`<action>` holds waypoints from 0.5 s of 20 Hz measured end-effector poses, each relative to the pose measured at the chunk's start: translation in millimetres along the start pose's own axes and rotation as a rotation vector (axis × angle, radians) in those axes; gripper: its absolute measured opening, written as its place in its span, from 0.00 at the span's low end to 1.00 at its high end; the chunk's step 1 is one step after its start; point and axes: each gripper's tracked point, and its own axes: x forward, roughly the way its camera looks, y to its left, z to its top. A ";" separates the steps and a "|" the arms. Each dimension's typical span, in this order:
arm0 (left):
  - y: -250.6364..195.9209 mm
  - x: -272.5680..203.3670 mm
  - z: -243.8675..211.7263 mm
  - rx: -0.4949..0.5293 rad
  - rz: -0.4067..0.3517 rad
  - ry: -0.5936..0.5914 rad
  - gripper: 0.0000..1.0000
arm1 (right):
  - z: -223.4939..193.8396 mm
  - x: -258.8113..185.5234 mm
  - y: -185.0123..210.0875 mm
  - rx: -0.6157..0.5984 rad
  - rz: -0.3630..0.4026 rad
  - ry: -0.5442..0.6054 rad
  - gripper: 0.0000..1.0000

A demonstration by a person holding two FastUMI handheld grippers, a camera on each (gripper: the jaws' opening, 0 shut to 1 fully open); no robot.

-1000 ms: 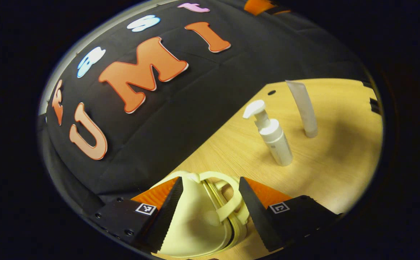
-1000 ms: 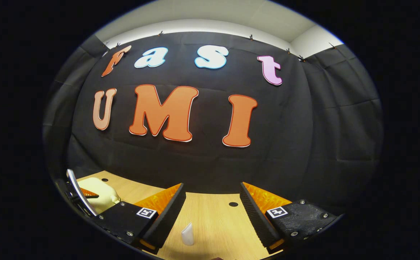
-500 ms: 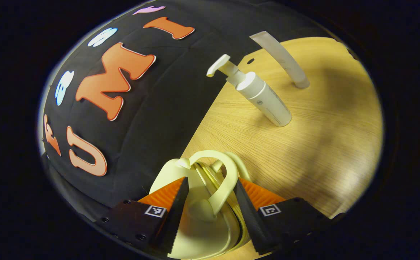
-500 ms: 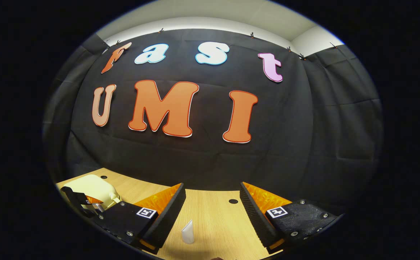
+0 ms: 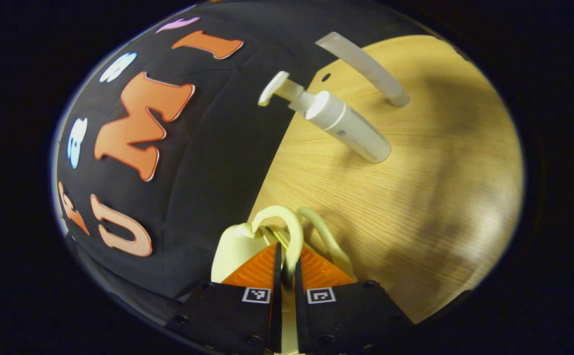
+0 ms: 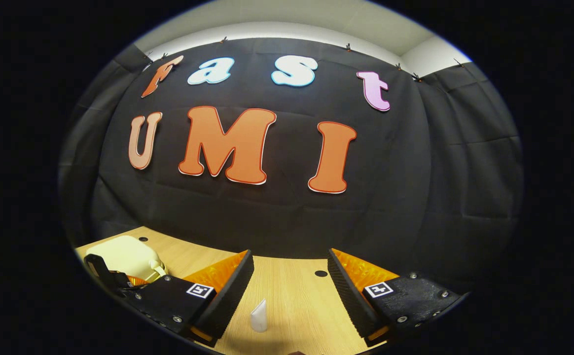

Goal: First open the suitcase, pack the skin care products into it, and then close the suitcase.

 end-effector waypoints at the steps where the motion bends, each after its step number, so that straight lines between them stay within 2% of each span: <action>1: 6.6 -1.3 4.6 -0.039 0.005 -0.013 0.13 | -0.1 0.2 1.1 0.000 0.001 0.003 0.95; 10: 124.1 -53.3 -0.1 -0.392 0.092 -0.104 0.09 | 7.4 7.2 25.1 -0.001 0.030 -0.001 0.95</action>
